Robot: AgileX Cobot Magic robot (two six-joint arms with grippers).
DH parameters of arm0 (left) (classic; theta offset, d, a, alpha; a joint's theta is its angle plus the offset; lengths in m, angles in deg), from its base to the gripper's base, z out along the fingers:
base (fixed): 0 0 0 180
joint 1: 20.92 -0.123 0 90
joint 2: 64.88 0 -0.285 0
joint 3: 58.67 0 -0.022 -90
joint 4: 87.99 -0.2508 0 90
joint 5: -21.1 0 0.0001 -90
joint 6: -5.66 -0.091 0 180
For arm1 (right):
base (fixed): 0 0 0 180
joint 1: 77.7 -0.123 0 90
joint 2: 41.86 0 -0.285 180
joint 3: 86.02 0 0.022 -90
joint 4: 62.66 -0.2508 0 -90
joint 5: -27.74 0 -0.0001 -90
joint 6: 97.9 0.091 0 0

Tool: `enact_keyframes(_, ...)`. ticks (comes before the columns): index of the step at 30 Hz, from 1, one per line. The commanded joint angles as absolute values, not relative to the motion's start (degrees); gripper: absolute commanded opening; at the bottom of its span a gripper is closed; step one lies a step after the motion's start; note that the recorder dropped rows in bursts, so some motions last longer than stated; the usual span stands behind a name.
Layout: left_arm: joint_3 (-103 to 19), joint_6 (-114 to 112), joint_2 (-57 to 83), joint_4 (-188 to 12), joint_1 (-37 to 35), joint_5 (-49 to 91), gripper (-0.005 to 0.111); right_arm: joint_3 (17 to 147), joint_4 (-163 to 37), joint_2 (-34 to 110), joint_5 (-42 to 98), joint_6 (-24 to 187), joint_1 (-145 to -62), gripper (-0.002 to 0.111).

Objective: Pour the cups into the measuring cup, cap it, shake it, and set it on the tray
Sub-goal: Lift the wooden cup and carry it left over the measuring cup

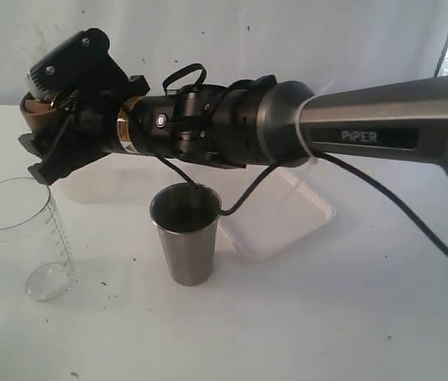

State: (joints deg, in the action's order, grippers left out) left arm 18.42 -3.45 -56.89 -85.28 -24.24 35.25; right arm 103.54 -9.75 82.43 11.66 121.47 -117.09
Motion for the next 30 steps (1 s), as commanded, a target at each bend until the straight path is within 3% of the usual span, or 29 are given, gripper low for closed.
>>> enact_keyframes(1, 18.55, -3.41, -57.09, -85.28, -24.13, 34.46, 0.000, 107.69, -10.14, 84.59, 14.94, 119.50, -117.07, 0.000)
enact_keyframes(30, 18.55, -3.41, -57.09, -85.28, -24.13, 34.46, 0.000, 112.13, -10.14, 89.34, 6.87, 94.80, -117.07, 0.000)
